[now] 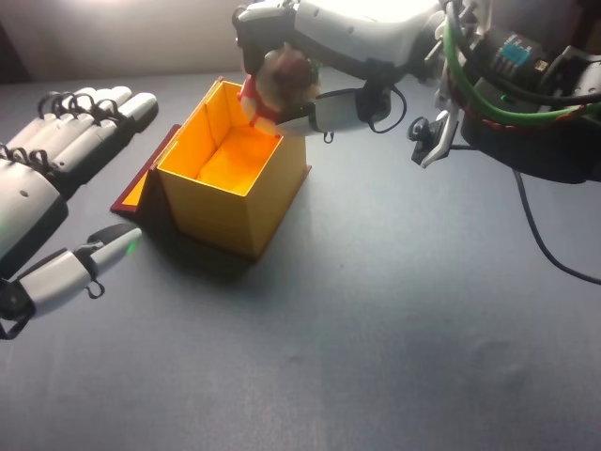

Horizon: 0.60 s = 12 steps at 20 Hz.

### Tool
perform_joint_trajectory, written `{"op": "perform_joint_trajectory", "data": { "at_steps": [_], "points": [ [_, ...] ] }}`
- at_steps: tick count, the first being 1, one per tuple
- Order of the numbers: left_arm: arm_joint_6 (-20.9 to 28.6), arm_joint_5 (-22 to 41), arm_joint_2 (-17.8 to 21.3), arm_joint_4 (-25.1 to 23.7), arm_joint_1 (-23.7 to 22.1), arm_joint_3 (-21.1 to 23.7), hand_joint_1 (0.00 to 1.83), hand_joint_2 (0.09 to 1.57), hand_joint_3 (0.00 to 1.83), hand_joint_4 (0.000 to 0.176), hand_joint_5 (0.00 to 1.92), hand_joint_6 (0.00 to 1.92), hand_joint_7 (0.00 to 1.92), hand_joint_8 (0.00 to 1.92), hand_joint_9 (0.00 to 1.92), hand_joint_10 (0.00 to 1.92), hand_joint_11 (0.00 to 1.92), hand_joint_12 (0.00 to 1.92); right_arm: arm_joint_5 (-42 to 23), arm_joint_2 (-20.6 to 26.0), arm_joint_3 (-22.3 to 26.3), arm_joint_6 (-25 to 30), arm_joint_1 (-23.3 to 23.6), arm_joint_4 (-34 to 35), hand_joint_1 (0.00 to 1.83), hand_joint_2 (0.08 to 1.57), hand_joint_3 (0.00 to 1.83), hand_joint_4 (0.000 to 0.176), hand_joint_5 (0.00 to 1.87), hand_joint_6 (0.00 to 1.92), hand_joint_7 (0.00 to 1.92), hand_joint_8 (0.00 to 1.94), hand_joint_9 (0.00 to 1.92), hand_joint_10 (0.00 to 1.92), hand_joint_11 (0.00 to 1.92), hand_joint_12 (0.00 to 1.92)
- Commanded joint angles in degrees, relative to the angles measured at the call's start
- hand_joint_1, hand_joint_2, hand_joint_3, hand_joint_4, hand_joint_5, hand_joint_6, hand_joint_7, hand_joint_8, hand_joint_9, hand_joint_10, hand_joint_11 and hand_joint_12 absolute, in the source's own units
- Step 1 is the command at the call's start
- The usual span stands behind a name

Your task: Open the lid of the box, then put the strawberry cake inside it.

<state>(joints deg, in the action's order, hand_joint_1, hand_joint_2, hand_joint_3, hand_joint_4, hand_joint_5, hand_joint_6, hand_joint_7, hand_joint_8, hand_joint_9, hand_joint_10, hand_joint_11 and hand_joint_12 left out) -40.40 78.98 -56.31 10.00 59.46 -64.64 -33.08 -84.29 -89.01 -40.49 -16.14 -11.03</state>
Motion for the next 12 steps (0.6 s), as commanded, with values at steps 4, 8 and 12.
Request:
{"op": "perform_joint_trajectory", "data": {
  "at_steps": [4, 8, 12],
  "points": [
    [0.55, 7.43, -0.37, 0.44, -0.48, -0.69, 0.72, 1.41, 0.0, 0.082, 0.0, 0.0, 0.0, 0.0, 0.0, 0.0, 0.0, 0.26, -6.23, -1.05, -1.41, 0.39, 1.62, 1.03, 1.35, 1.22, 0.0, 0.0, 0.75, 1.18, 0.72, 1.37, 0.78, 1.56, 0.72, 1.78],
    [0.68, 7.61, -0.67, 0.44, -0.82, -0.92, 0.68, 1.4, 0.0, 0.074, 0.0, 0.0, 0.0, 0.0, 0.0, 0.0, 0.0, 0.35, -4.43, -2.29, -3.0, 1.04, 1.67, 1.03, 1.34, 1.25, 0.0, 0.0, 0.62, 1.33, 0.67, 1.43, 0.76, 1.59, 0.66, 1.71],
    [0.81, 7.7, -0.77, 0.51, -0.78, -0.91, 0.71, 1.4, 0.0, 0.075, 0.0, 0.0, 0.0, 0.0, 0.0, 0.0, 0.0, 0.45, -2.01, -3.04, -4.1, 1.24, 1.66, 1.03, 1.32, 1.28, 0.0, 0.0, 0.72, 1.44, 0.6, 1.42, 0.61, 1.63, 0.44, 1.73]
  ]
}}
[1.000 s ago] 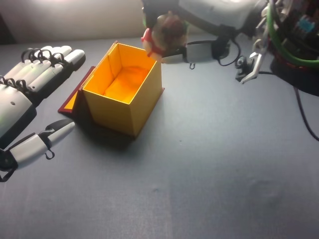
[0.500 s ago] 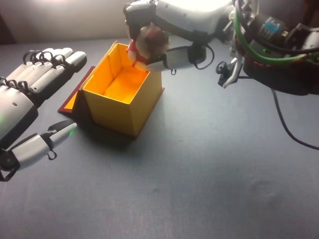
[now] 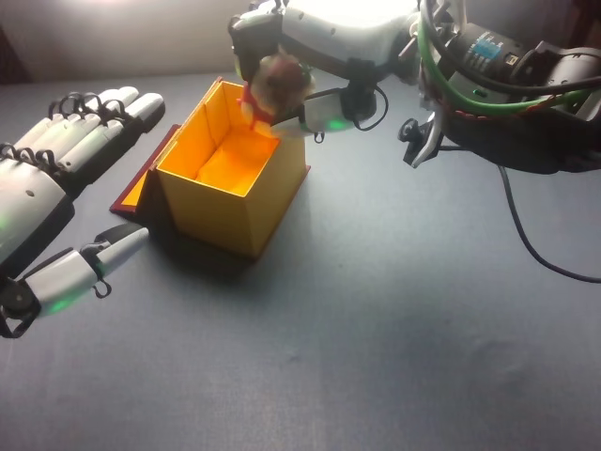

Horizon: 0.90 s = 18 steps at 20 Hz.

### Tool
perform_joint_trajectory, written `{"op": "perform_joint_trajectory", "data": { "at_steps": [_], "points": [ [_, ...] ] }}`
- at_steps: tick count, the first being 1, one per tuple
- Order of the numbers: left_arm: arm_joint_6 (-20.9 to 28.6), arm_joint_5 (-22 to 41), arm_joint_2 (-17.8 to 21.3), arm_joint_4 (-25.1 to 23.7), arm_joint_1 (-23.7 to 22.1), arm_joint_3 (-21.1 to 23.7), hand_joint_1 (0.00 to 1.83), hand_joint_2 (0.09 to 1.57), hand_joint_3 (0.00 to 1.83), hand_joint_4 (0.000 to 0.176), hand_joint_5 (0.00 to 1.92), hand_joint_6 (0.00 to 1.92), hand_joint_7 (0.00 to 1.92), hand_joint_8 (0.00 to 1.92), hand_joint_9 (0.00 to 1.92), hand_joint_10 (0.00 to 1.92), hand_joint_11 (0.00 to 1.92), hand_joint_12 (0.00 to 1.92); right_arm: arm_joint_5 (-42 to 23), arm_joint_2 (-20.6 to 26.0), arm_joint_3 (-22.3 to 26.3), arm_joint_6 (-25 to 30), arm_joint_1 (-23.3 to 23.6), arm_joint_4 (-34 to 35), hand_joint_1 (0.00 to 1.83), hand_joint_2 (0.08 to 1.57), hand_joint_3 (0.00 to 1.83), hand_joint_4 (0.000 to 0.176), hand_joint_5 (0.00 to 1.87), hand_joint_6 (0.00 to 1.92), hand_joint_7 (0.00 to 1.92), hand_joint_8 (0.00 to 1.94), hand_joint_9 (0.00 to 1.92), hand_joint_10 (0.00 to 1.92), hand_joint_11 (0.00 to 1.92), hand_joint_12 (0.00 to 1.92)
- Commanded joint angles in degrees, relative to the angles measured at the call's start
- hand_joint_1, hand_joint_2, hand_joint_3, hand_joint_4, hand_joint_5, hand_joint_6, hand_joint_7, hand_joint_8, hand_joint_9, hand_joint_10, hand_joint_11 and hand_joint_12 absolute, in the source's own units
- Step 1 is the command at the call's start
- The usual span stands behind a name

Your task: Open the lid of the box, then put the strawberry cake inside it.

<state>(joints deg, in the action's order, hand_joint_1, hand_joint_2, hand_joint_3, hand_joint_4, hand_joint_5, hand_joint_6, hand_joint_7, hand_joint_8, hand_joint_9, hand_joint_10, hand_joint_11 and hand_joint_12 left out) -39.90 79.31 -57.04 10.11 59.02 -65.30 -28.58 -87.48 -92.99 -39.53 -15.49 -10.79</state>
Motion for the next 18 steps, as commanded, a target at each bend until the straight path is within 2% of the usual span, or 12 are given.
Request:
{"op": "perform_joint_trajectory", "data": {
  "at_steps": [1, 3, 4, 5, 6, 8, 10, 12, 13, 15, 17, 18],
  "points": [
    [0.31, 7.38, -0.05, 0.45, -0.34, -0.24, 0.69, 1.4, 0.0, 0.077, 0.0, 0.0, 0.0, 0.0, 0.0, 0.0, 0.0, 0.56, -6.18, 0.15, -0.22, 0.33, 1.0, 0.79, 1.32, 1.28, 0.0, 0.0, 0.69, 1.4, 0.56, 1.47, 0.68, 1.64, 0.5, 1.79],
    [0.33, 7.57, -0.07, 0.63, -0.33, -0.23, 0.74, 1.41, 0.0, 0.094, 0.0, 0.0, 0.0, 0.0, 0.0, 0.0, 0.0, 0.52, -5.1, -0.13, -0.58, 0.46, 0.98, 0.78, 1.32, 1.28, 0.0, 0.0, 0.63, 1.32, 0.62, 1.52, 0.71, 1.69, 0.52, 1.9],
    [0.33, 7.67, -0.05, 0.65, -0.32, -0.2, 0.74, 1.4, 0.0, 0.118, 0.0, 0.0, 0.0, 0.0, 0.0, 0.0, 0.0, 0.47, -4.63, -0.33, -0.78, 0.48, 0.95, 0.78, 1.19, 1.31, 0.0, 0.0, 0.59, 1.49, 0.63, 1.58, 0.79, 1.85, 0.82, 1.92],
    [0.34, 7.67, -0.05, 0.65, -0.33, -0.2, 0.71, 1.4, 0.0, 0.104, 0.0, 0.0, 0.0, 0.0, 0.0, 0.0, 0.0, 0.54, -4.18, -0.52, -0.98, 0.48, 0.83, 0.75, 1.1, 1.23, 0.0, 0.0, 0.26, 0.65, 0.39, 0.94, 0.46, 1.38, 0.53, 1.86],
    [0.34, 7.67, -0.08, 0.66, -0.33, -0.23, 0.71, 1.4, 0.0, 0.104, 0.0, 0.0, 0.0, 0.0, 0.0, 0.0, 0.0, 0.54, -4.0, -0.6, -1.08, 0.5, 0.82, 0.75, 1.1, 1.23, 0.0, 0.0, 0.26, 0.65, 0.39, 0.94, 0.46, 1.38, 0.53, 1.86],
    [0.34, 7.72, -0.12, 0.66, -0.33, -0.21, 0.75, 1.4, 0.0, 0.087, 0.0, 0.0, 0.0, 0.0, 0.0, 0.0, 0.0, 0.44, -3.71, -0.63, -1.18, 0.68, 0.59, 0.75, 0.81, 1.2, 0.0, 0.0, 0.1, 0.14, 0.26, 0.1, 0.16, 0.57, 0.02, 1.63],
    [0.34, 7.84, -0.12, 0.77, -0.32, -0.18, 0.74, 1.4, 0.0, 0.101, 0.0, 0.0, 0.0, 0.0, 0.0, 0.0, 0.0, 0.35, -3.71, -0.63, -1.19, 1.25, 0.48, 0.56, 0.65, 1.18, 0.0, 0.0, 0.03, 0.08, 0.17, 0.03, 0.03, 0.5, 0.0, 1.61],
    [0.34, 7.98, -0.09, 0.97, -0.27, -0.09, 0.68, 1.41, 0.0, 0.09, 0.0, 0.0, 0.0, 0.0, 0.0, 0.0, 0.0, 0.52, -3.73, -0.63, -1.2, 3.51, 0.48, -1.45, 0.54, 1.17, 0.0, 0.016, 0.0, 0.0, 0.01, 0.0, 0.0, 0.03, 0.0, 0.88],
    [0.34, 8.06, -0.08, 1.12, -0.2, -0.04, 0.72, 1.41, 0.0, 0.087, 0.0, 0.0, 0.0, 0.0, 0.0, 0.0, 0.0, 0.41, -3.73, -0.62, -1.17, 4.29, 0.48, -1.9, 0.45, 1.19, 0.0, 0.0, 0.0, 0.0, 0.0, 0.0, 0.0, 0.0, 0.0, 0.7],
    [0.34, 8.37, -0.08, 1.57, 0.1, 0.09, 0.7, 1.41, 0.0, 0.097, 0.0, 0.0, 0.0, 0.0, 0.0, 0.0, 0.0, 0.38, -3.77, -0.15, -1.14, 5.27, 0.49, -2.35, 0.39, 1.15, 0.0, 0.009, 0.0, 0.0, 0.0, 0.0, 0.0, 0.0, 0.0, 0.33],
    [0.34, 8.47, -0.05, 1.84, 0.33, 0.26, 0.71, 1.41, 0.0, 0.09, 0.0, 0.0, 0.0, 0.0, 0.0, 0.0, 0.0, 0.33, -4.33, 1.17, -0.85, 6.42, 0.5, -2.45, 0.33, 1.15, 0.0, 0.015, 0.0, 0.0, 0.0, 0.0, 0.0, 0.0, 0.0, 0.88],
    [0.33, 8.54, 0.01, 1.86, 0.34, 0.37, 0.71, 1.39, 0.0, 0.103, 0.0, 0.0, 0.0, 0.0, 0.0, 0.0, 0.0, 0.12, -5.2, 2.15, -0.56, 7.92, 0.5, -2.94, 0.39, 1.19, 0.0, 0.0, 0.0, 0.0, 0.0, 0.0, 0.0, 0.0, 0.0, 0.2]
  ]
}}
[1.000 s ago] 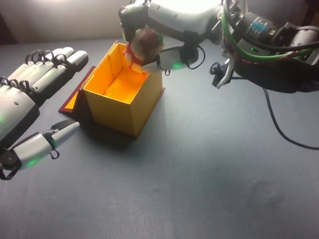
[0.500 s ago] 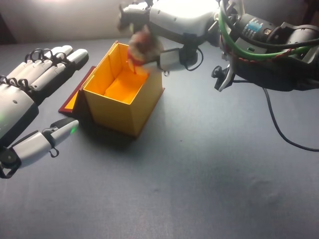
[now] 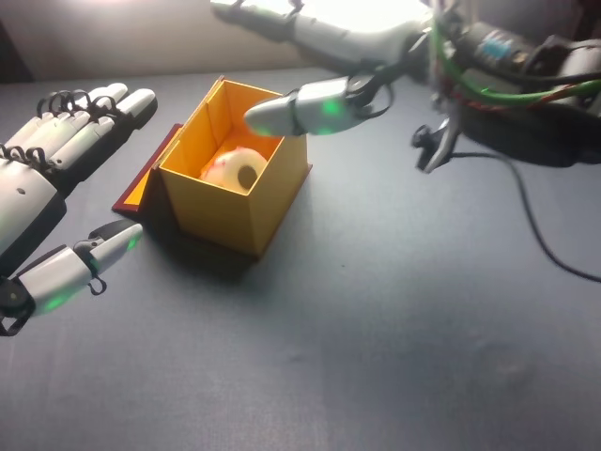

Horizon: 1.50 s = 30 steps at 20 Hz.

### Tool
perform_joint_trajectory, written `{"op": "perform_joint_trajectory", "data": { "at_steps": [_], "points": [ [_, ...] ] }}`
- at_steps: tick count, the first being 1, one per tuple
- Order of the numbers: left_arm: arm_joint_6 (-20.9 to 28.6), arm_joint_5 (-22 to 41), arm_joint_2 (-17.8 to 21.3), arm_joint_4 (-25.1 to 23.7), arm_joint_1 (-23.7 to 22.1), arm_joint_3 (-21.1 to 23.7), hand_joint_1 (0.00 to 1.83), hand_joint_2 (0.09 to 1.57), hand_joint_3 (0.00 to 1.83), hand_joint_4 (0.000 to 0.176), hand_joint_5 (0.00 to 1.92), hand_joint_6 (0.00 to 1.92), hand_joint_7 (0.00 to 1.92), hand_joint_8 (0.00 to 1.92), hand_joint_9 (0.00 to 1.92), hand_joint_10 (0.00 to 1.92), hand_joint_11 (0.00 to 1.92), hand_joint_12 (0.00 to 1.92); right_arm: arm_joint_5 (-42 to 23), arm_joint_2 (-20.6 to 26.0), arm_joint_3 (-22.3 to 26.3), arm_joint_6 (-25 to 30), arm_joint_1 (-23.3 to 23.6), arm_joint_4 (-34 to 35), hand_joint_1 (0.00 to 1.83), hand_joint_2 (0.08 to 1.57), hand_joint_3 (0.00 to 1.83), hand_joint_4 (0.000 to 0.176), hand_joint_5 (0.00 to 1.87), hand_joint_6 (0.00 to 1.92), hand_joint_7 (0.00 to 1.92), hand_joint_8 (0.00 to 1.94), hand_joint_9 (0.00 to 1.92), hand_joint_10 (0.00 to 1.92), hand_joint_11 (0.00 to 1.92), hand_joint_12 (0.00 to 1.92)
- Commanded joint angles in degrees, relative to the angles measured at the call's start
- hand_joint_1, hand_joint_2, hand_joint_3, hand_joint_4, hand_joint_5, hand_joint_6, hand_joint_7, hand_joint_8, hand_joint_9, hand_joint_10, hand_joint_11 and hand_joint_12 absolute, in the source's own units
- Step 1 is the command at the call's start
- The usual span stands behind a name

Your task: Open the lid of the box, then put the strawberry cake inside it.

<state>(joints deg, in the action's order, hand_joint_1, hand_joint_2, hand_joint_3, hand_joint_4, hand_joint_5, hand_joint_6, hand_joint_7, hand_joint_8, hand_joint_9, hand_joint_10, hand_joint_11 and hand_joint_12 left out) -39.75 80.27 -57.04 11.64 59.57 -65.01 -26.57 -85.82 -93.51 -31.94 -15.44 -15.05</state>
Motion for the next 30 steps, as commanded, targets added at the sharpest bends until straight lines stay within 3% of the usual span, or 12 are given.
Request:
{"op": "perform_joint_trajectory", "data": {
  "at_steps": [1, 2, 7, 9, 10, 11, 12, 17, 18, 23, 28, 30],
  "points": [
    [0.17, 7.61, 0.03, 0.39, -0.2, 0.15, 0.71, 1.39, 0.0, 0.103, 0.0, 0.0, 0.0, 0.0, 0.0, 0.0, 0.0, 0.12, -8.06, 1.18, 0.09, 1.81, 0.45, 1.01, 0.39, 1.19, 0.0, 0.0, 0.0, 0.0, 0.0, 0.0, 0.0, 0.0, 0.0, 0.2],
    [0.15, 7.63, 0.09, 0.56, -0.11, 0.3, 0.69, 1.39, 0.0, 0.104, 0.0, 0.0, 0.0, 0.0, 0.0, 0.0, 0.0, 0.15, -9.58, 2.29, 0.31, 4.15, 0.45, 0.44, 0.4, 1.19, 0.0, 0.0, 0.0, 0.0, 0.0, 0.0, 0.0, 0.0, 0.0, 0.75],
    [-0.23, 8.18, 0.88, 1.39, 0.84, 1.35, 0.71, 1.39, 0.0, 0.095, 0.0, 0.0, 0.0, 0.0, 0.0, 0.0, 0.0, 0.22, -16.17, 8.85, 5.2, 6.02, 0.45, 0.23, 0.37, 1.25, 0.0, 0.0, 0.0, 0.0, 0.0, 0.0, 0.0, 0.0, 0.0, 1.39],
    [-0.34, 8.72, 1.33, 1.71, 1.27, 1.91, 0.69, 1.39, 0.0, 0.112, 0.0, 0.0, 0.0, 0.0, 0.0, 0.0, 0.0, 0.01, -19.45, 12.71, 8.32, 6.01, 0.26, 0.27, 0.29, 1.17, 0.0, 0.085, 0.0, 0.0, 0.0, 0.0, 0.0, 0.0, 0.0, 1.85],
    [-0.39, 8.85, 1.46, 1.72, 1.36, 2.06, 0.69, 1.39, 0.0, 0.112, 0.0, 0.0, 0.0, 0.0, 0.0, 0.0, 0.0, 0.0, -20.21, 13.64, 9.14, 5.81, 0.02, 0.36, 0.26, 1.17, 0.0, 0.085, 0.0, 0.0, 0.0, 0.0, 0.0, 0.0, 0.0, 1.91],
    [-0.47, 9.01, 1.69, 1.78, 1.53, 2.35, 0.68, 1.39, 0.0, 0.112, 0.0, 0.0, 0.0, 0.0, 0.0, 0.0, 0.0, 0.0, -21.72, 15.71, 10.92, 4.95, -0.48, 0.7, 0.29, 1.17, 0.0, 0.038, 0.0, 0.0, 0.0, 0.0, 0.0, 0.0, 0.0, 1.92],
    [-0.5, 9.32, 1.87, 1.88, 1.73, 2.56, 0.66, 1.39, 0.0, 0.115, 0.0, 0.0, 0.0, 0.0, 0.0, 0.0, 0.0, 0.0, -23.4, 17.54, 12.69, 3.93, -1.13, 1.33, 0.29, 1.14, 0.0, 0.094, 0.0, 0.0, 0.0, 0.0, 0.0, 0.0, 0.0, 1.92],
    [-0.59, 11.1, 2.66, 2.32, 2.74, 3.39, 0.69, 1.4, 0.0, 0.055, 0.0, 0.0, 0.0, 0.0, 0.0, 0.0, 0.0, 0.0, -29.87, 25.33, 20.38, -1.51, -5.39, 3.49, 0.45, 1.15, 0.0, 0.127, 0.0, 0.0, 0.0, 0.0, 0.0, 0.0, 0.0, 1.92],
    [-0.59, 11.4, 2.68, 2.33, 2.84, 3.45, 0.61, 1.38, 0.0, 0.1, 0.0, 0.0, 0.0, 0.0, 0.0, 0.0, 0.0, 0.0, -31.62, 27.14, 22.13, -3.27, -7.09, 4.78, 0.7, 1.23, 0.02, 0.068, 0.0, 0.0, 0.0, 0.0, 0.0, 0.0, 0.0, 1.92],
    [-0.59, 13.37, 2.98, 2.32, 3.14, 3.8, 0.49, 1.39, 0.0, 0.102, 0.0, 0.0, 0.0, 0.0, 0.0, 0.0, 0.0, 0.0, -41.86, 33.48, 27.58, -6.06, -16.75, 11.4, 0.48, 1.2, 0.01, 0.019, 0.0, 0.0, 0.0, 0.0, 0.0, 0.0, 0.0, 1.92],
    [-0.59, 14.8, 3.37, 2.32, 3.18, 3.96, 0.27, 1.39, 0.0, 0.143, 0.0, 0.0, 0.0, 0.0, 0.0, 0.0, 0.0, 0.0, -52.01, 38.68, 33.22, -11.14, -26.68, 18.59, 0.46, 1.28, 0.0, 0.0, 0.0, 0.0, 0.0, 0.0, 0.0, 0.0, 0.0, 1.22],
    [-0.64, 15.41, 3.65, 2.32, 3.37, 4.17, 0.14, 1.4, 0.0, 0.122, 0.0, 0.0, 0.0, 0.0, 0.0, 0.0, 0.0, 0.0, -56.06, 40.05, 35.07, -12.5, -30.93, 21.63, 0.38, 1.24, 0.0, 0.0, 0.0, 0.0, 0.0, 0.0, 0.0, 0.0, 0.0, 1.17]
  ]
}}
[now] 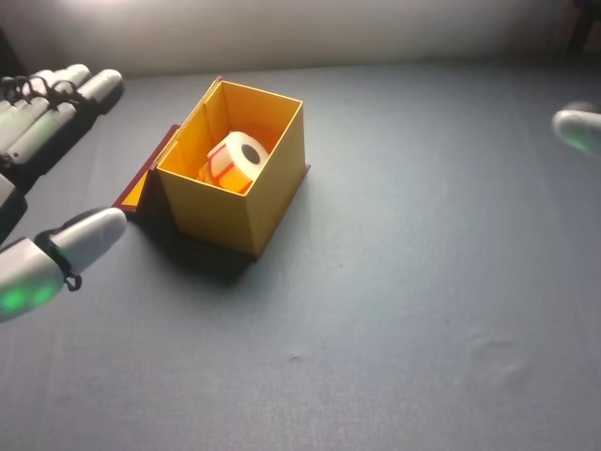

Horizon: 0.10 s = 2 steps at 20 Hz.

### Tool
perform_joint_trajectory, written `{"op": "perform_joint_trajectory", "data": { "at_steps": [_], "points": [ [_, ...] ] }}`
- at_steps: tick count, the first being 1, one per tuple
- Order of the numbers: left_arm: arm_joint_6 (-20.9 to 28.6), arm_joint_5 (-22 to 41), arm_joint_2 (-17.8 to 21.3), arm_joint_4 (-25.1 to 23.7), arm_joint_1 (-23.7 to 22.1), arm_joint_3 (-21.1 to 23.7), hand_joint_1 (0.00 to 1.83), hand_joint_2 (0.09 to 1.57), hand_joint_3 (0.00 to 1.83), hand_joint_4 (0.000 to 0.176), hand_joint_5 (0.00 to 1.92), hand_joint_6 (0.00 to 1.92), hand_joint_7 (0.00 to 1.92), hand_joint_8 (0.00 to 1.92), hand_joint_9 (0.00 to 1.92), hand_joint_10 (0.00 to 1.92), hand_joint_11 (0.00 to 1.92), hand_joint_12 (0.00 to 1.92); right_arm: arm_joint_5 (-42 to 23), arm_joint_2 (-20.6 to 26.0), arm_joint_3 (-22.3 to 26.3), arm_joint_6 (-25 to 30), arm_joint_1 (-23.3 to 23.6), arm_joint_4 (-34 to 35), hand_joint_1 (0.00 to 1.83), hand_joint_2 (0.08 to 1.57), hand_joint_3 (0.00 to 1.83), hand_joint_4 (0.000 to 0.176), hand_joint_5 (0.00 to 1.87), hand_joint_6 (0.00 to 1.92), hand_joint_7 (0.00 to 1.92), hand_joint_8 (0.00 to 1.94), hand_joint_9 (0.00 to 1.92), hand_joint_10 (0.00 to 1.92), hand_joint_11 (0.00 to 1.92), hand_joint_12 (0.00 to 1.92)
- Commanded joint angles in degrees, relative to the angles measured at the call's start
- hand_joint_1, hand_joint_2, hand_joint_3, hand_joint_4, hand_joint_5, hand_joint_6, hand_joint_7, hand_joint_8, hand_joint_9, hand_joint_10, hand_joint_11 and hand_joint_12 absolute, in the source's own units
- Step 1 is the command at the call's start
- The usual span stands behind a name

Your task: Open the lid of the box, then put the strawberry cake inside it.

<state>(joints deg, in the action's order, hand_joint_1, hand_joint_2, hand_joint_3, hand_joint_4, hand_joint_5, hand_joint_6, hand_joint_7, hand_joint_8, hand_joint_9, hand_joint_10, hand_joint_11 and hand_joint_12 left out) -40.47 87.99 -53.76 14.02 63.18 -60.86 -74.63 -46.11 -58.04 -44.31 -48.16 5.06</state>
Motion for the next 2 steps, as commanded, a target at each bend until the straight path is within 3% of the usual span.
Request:
{"op": "perform_joint_trajectory", "data": {
  "at_steps": [1, 2],
  "points": [
    [0.06, 8.13, 0.58, -0.05, -0.02, 0.18, 0.1, 1.4, 0.0, 0.122, 0.0, 0.0, 0.0, 0.0, 0.0, 0.0, 0.0, 0.0, -10.34, 0.71, 0.23, -0.14, -1.02, 3.39, 0.4, 1.24, 0.0, 0.0, 0.0, 0.0, 0.0, 0.0, 0.0, 0.0, 0.0, 1.09],
    [-0.02, 8.48, 0.74, 0.0, 0.09, 0.33, 0.08, 1.38, 0.0, 0.124, 0.0, 0.0, 0.0, 0.0, 0.0, 0.0, 0.0, 0.0, -12.07, 1.1, 0.83, -0.19, -3.37, 4.89, 0.41, 1.23, 0.0, 0.0, 0.0, 0.0, 0.0, 0.0, 0.0, 0.0, 0.0, 0.73]
  ]
}}
